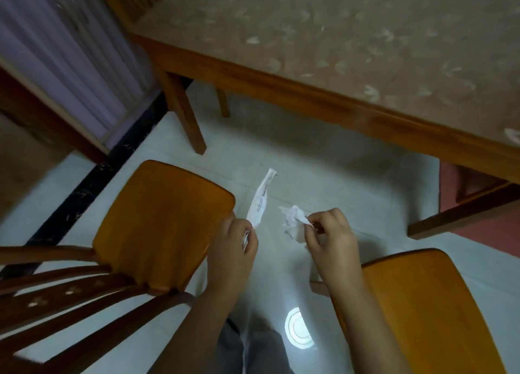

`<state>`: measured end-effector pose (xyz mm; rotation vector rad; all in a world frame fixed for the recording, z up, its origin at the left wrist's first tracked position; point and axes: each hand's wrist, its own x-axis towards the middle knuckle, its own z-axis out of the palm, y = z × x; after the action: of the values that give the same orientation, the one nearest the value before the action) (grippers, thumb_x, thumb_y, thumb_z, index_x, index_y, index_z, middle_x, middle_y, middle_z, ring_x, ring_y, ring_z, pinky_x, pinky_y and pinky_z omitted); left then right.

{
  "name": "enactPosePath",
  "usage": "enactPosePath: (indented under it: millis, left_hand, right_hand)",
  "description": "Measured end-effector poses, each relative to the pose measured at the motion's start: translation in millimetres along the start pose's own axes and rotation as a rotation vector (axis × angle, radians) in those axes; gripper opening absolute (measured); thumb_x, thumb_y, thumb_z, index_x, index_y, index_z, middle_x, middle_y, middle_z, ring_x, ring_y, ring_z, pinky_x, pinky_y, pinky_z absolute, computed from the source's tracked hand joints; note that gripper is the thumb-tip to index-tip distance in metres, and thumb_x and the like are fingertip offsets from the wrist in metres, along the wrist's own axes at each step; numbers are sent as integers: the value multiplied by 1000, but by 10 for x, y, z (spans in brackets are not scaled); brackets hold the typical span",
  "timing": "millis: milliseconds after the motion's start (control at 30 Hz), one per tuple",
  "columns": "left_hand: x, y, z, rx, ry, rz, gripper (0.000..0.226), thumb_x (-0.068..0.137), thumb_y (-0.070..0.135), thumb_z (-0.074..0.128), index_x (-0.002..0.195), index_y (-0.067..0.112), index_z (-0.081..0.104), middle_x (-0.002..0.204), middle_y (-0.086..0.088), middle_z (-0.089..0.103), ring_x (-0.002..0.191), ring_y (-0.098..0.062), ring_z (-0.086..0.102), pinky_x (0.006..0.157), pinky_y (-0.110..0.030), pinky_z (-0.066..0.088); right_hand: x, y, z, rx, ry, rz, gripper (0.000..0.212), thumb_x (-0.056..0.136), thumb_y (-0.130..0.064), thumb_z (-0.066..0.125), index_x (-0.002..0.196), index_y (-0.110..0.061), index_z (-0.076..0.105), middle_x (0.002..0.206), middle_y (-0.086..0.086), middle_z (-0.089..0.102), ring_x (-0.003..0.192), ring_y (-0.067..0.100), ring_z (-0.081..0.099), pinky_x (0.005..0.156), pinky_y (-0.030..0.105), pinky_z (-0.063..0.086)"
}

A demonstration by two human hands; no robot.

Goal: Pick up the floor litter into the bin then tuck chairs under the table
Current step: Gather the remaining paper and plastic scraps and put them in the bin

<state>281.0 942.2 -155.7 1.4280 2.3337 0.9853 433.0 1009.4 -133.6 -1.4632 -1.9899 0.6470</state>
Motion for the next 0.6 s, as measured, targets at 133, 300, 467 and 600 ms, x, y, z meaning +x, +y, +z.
enactPosePath:
  millis: [133,300,467,600]
  left_hand:
    - [-234,-42,-481,57,15,-39,15,80,22,67,91,12,67,91,-8,66,75,-15,54,67,-24,49]
    - [-468,-136,-1145,71,108,-76,12,73,16,74,82,12,67,82,-5,66,69,-13,54,60,-19,47]
    - [-800,-366,-1867,83,283,-15,9,75,18,65,77,10,66,73,-6,65,61,-16,60,52,-18,50]
    - [-1310,-606,-2500,82,418,-86,8,74,14,71,78,10,65,75,-5,65,64,-17,62,55,-27,57]
  right_hand:
    - [-137,-426,-58,-48,-107,-135,8,78,-6,68,82,-10,63,83,0,54,65,11,48,56,9,32]
    - [-260,-1020,-73,-78,-125,-318,14,71,-6,76,79,-9,65,77,5,60,62,9,46,56,6,30]
    - [-484,-1695,121,-79,-217,-507,14,71,-13,76,82,-10,67,79,6,63,65,7,48,59,7,33]
    - [-787,-2281,330,-56,-277,-599,12,74,-14,74,85,-12,68,83,4,62,67,8,50,59,8,36]
